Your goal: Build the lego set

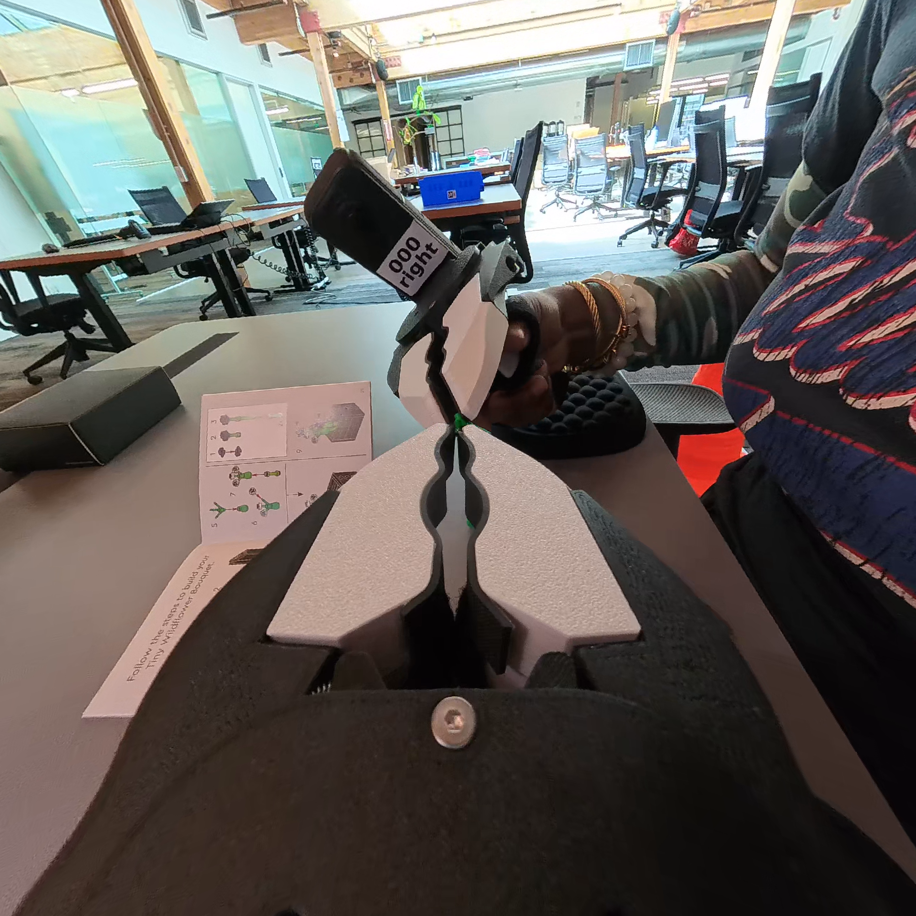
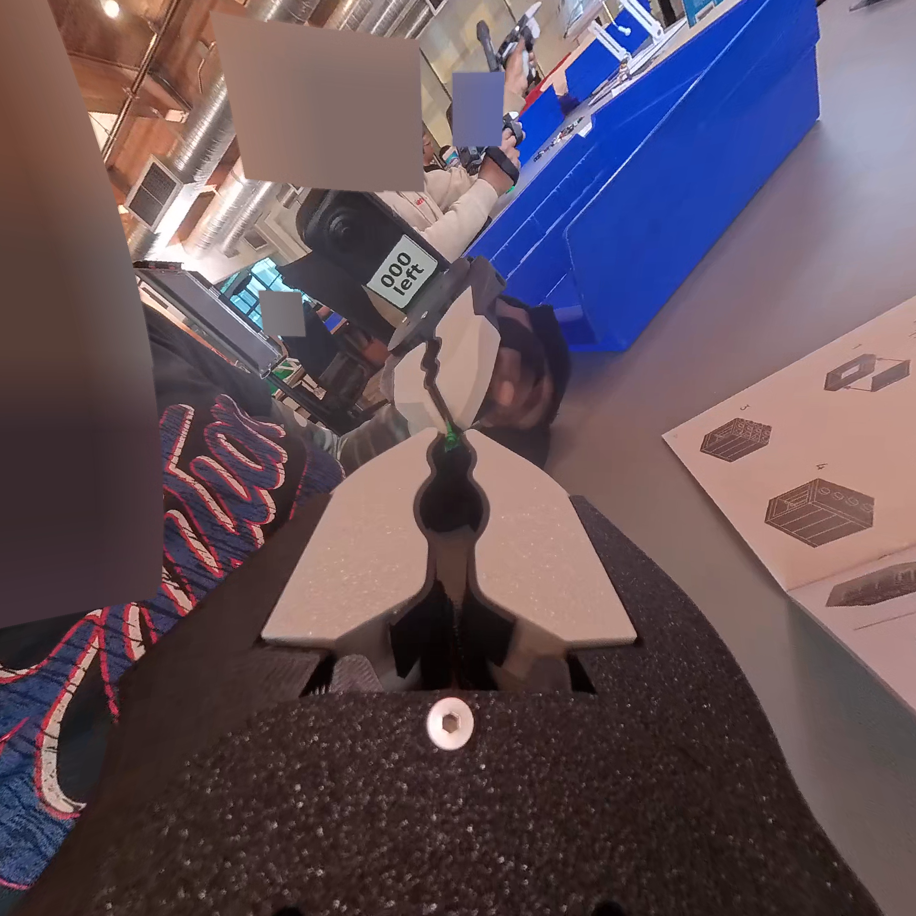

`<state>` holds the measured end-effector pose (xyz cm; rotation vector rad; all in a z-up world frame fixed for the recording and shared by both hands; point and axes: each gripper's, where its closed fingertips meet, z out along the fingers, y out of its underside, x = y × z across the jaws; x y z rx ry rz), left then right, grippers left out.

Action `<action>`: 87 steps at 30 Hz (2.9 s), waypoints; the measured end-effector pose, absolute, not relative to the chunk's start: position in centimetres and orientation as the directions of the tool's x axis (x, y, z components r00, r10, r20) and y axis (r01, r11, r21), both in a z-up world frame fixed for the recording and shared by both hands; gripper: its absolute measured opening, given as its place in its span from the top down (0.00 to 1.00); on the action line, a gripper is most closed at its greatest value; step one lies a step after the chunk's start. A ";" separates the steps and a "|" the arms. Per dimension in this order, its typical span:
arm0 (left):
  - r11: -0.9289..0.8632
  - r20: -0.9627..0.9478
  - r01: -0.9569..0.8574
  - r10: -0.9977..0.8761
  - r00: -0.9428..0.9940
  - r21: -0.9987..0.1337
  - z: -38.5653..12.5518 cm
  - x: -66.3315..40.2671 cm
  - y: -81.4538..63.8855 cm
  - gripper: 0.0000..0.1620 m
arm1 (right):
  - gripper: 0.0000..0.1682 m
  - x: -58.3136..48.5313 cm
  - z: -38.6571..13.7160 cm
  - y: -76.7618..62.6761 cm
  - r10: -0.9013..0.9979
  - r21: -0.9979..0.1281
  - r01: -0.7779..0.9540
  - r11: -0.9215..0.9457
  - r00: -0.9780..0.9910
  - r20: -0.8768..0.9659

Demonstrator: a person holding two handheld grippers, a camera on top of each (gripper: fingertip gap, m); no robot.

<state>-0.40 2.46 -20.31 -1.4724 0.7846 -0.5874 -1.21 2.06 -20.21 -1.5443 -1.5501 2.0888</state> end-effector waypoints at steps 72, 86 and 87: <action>-0.296 0.614 0.595 -0.652 0.445 -0.747 -17.7 -5.4 4.3 0.99 | 1.00 -3.7 -17.2 4.9 0.758 -0.852 0.177 -0.492 -0.394 -0.520; -0.352 0.602 0.512 -0.634 0.486 -0.784 -19.0 -4.2 4.4 1.00 | 1.00 -3.3 -18.8 4.8 0.733 -0.822 0.251 -0.510 -0.373 -0.569; -0.354 0.603 0.511 -0.631 0.488 -0.784 -19.1 -4.2 4.4 1.00 | 1.00 -3.3 -18.9 4.8 0.736 -0.824 0.252 -0.508 -0.369 -0.567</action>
